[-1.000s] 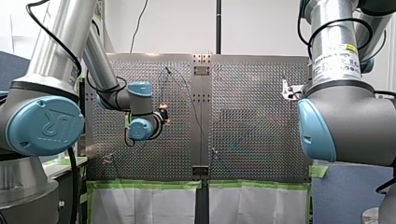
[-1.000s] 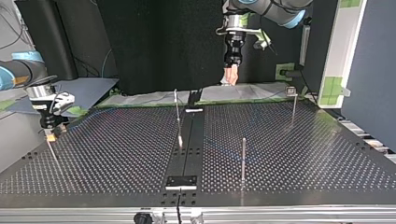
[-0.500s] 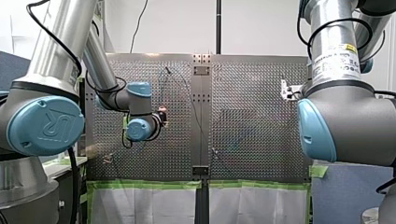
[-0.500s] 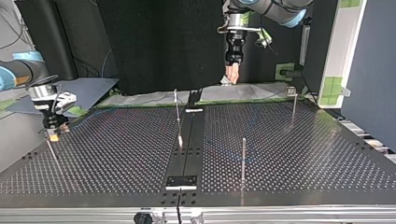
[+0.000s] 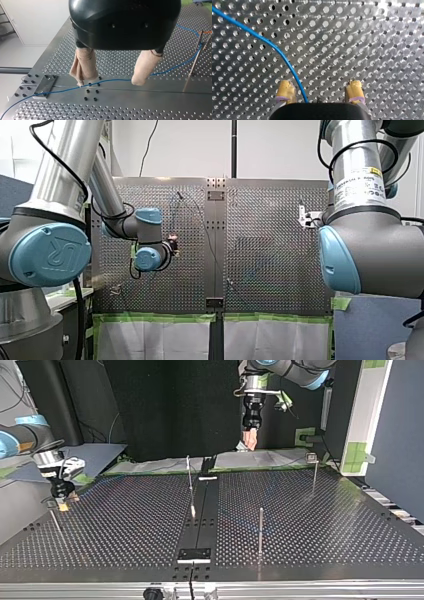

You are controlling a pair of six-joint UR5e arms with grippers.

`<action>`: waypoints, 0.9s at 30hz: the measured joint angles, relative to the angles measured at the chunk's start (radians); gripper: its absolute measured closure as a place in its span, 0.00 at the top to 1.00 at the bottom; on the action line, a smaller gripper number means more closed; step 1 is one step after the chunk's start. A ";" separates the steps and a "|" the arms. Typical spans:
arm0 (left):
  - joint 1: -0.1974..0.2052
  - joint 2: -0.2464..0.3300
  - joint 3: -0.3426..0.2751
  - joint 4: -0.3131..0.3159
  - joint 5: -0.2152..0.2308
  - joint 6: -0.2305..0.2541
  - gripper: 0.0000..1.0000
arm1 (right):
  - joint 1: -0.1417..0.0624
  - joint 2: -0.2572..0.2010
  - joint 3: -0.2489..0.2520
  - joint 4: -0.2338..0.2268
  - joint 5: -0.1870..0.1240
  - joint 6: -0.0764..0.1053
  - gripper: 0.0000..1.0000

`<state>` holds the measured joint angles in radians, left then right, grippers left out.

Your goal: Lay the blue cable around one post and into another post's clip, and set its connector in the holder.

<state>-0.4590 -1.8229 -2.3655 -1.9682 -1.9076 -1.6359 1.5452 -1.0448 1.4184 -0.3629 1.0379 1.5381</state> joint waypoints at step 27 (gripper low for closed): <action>0.019 0.000 -0.001 0.001 0.006 -0.004 1.00 | 0.030 -0.001 0.000 0.149 0.054 -0.153 1.00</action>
<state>-0.4400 -1.8229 -2.3661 -1.9670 -1.9015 -1.6403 1.5747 -1.0461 1.4188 -0.2139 1.0916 1.3847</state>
